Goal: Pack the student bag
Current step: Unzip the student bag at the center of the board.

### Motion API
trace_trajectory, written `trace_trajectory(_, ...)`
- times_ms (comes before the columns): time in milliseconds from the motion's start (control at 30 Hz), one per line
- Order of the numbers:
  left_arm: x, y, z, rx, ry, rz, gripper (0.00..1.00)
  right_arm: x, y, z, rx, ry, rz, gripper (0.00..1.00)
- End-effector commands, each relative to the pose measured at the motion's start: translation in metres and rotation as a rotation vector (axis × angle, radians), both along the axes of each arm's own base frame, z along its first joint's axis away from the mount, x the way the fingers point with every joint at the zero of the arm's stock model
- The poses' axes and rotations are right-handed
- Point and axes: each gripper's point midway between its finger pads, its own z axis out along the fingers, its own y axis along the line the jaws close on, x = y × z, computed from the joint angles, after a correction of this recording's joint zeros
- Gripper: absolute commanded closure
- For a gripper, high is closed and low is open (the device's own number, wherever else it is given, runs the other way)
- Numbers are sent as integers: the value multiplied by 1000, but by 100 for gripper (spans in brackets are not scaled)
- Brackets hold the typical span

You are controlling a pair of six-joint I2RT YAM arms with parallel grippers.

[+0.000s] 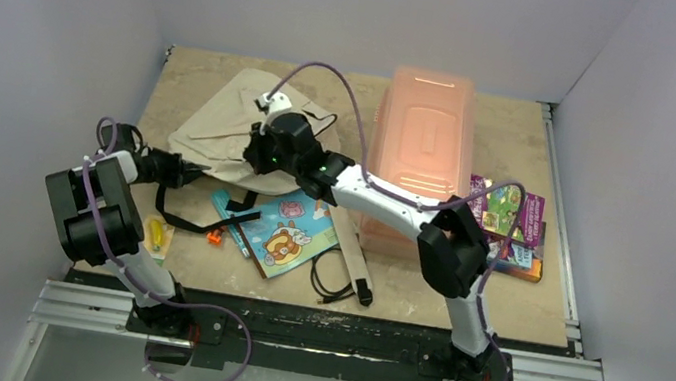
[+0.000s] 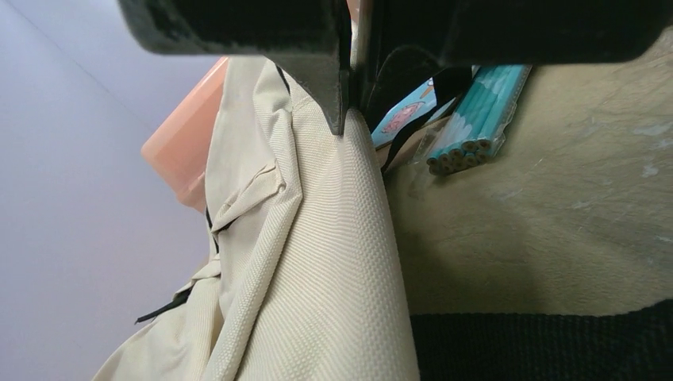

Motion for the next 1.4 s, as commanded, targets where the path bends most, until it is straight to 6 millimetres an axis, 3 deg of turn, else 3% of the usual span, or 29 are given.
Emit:
trace_trajectory(0, 5, 21, -4, 68, -3, 28, 100, 3, -31, 54, 237, -7, -39, 100)
trace_trajectory(200, 5, 25, -6, 70, 2, 32, 100, 22, -91, 45, 352, 59, -95, 100)
trace_trajectory(367, 7, 27, -4, 78, -9, 27, 100, 29, -112, 51, 383, 56, -130, 100)
trace_trajectory(467, 10, 23, 4, 81, -39, 0, 100, 34, -108, 57, 383, 50, -130, 100)
trace_trajectory(500, 11, 20, 9, 91, -49, -17, 92, 33, -103, 60, 389, 58, -112, 100)
trace_trajectory(600, 14, 10, 32, 209, -72, -101, 51, 33, -96, 64, 425, 79, -90, 100)
trace_trajectory(700, 4, 1, 58, 320, -110, -160, 31, 33, -93, 66, 429, 85, -80, 100)
trace_trajectory(767, -3, -5, 80, 393, -178, -195, 10, 32, -91, 67, 431, 85, -67, 100)
trace_trajectory(800, -7, -10, 91, 438, -215, -231, 6, 32, -91, 68, 432, 82, -64, 100)
trace_trajectory(933, -17, -47, 132, 661, -364, -436, 10, 28, -89, 67, 443, 95, -43, 100)
trace_trajectory(1000, -21, -59, 144, 807, -393, -522, 12, 26, -87, 69, 461, 103, -31, 100)
trace_trajectory(1100, -15, -82, 161, 936, -586, -645, 12, 23, -84, 69, 476, 118, -11, 100)
trace_trajectory(1267, -9, -136, 183, 843, -1016, -874, 16, 21, -81, 73, 491, 128, 7, 100)
trace_trajectory(1367, -12, -148, 184, 749, -1019, -1009, 27, 19, -83, 75, 489, 126, 7, 100)
